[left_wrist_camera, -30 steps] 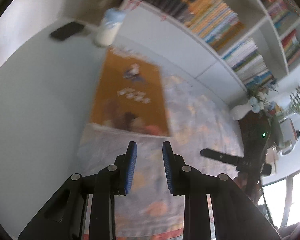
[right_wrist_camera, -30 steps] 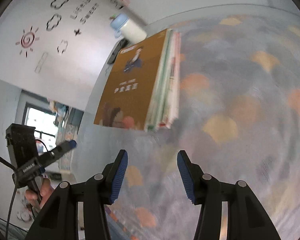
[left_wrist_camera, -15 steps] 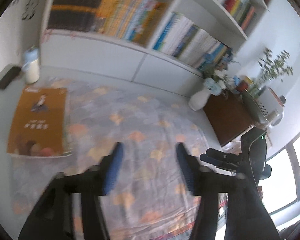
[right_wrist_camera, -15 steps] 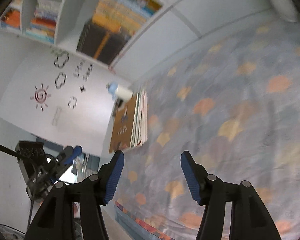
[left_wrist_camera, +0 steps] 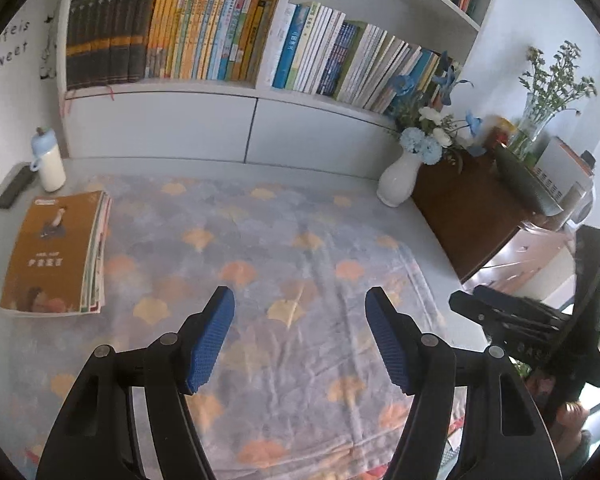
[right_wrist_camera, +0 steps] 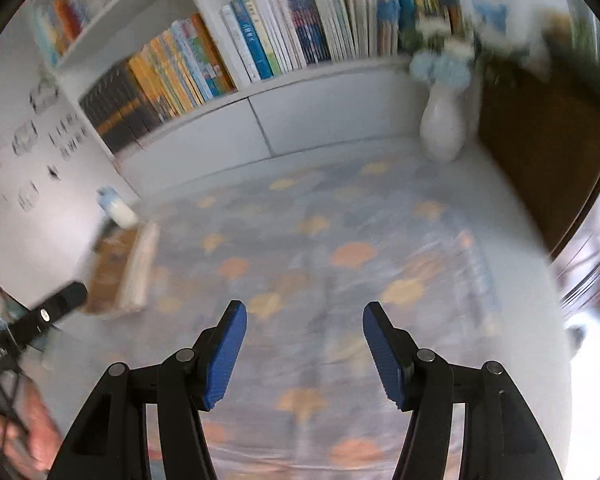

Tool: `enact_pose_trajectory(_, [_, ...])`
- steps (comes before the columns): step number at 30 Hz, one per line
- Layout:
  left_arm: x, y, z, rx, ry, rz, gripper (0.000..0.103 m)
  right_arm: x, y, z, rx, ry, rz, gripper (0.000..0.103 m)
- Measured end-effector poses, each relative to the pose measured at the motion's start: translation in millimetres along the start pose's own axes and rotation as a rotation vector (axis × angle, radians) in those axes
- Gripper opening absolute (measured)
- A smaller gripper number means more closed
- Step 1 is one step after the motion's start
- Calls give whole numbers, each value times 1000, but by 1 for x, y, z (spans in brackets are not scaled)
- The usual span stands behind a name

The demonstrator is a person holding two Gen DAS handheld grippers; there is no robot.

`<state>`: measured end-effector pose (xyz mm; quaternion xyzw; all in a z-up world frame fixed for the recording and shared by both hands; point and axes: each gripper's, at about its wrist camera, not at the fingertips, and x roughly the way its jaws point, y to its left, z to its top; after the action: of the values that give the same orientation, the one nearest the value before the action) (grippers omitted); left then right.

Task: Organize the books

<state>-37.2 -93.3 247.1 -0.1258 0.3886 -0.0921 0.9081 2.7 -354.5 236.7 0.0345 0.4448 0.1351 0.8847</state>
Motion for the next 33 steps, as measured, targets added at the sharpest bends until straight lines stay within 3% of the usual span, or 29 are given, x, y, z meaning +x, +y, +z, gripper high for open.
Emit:
enact_pose_trajectory(3, [-9, 2, -2, -25, -13, 46, 77, -11, 12, 0, -81, -33, -12, 59])
enact_pose_trajectory(6, [-17, 2, -1, -4, -20, 132, 78, -16, 27, 5, -124, -61, -21, 64])
enact_pose_trajectory(10, [-29, 2, 2, -15, -47, 210, 79, -20, 34, 9, -72, -77, -54, 71])
enact_pose_trajectory(13, [-36, -4, 1, -56, -90, 193, 89, -32, 38, 7, -48, -121, -83, 72])
enact_pose_trajectory(15, [-38, -6, -1, -79, -127, 190, 93, -38, 41, 3, -53, -149, -109, 82])
enact_pose_trajectory(17, [-39, -8, -1, -97, -150, 226, 93, -42, 42, -2, -74, -176, -137, 86])
enact_pose_trajectory(20, [-37, -12, 2, -96, -136, 240, 93, -45, 40, -4, -91, -188, -165, 86])
enact_pose_trajectory(27, [-38, -31, -1, -63, -151, 310, 94, -43, 25, -6, -51, -160, -121, 86])
enact_pose_trajectory(33, [-24, -33, -10, -59, -96, 327, 94, -40, 21, -8, -60, -156, -147, 86])
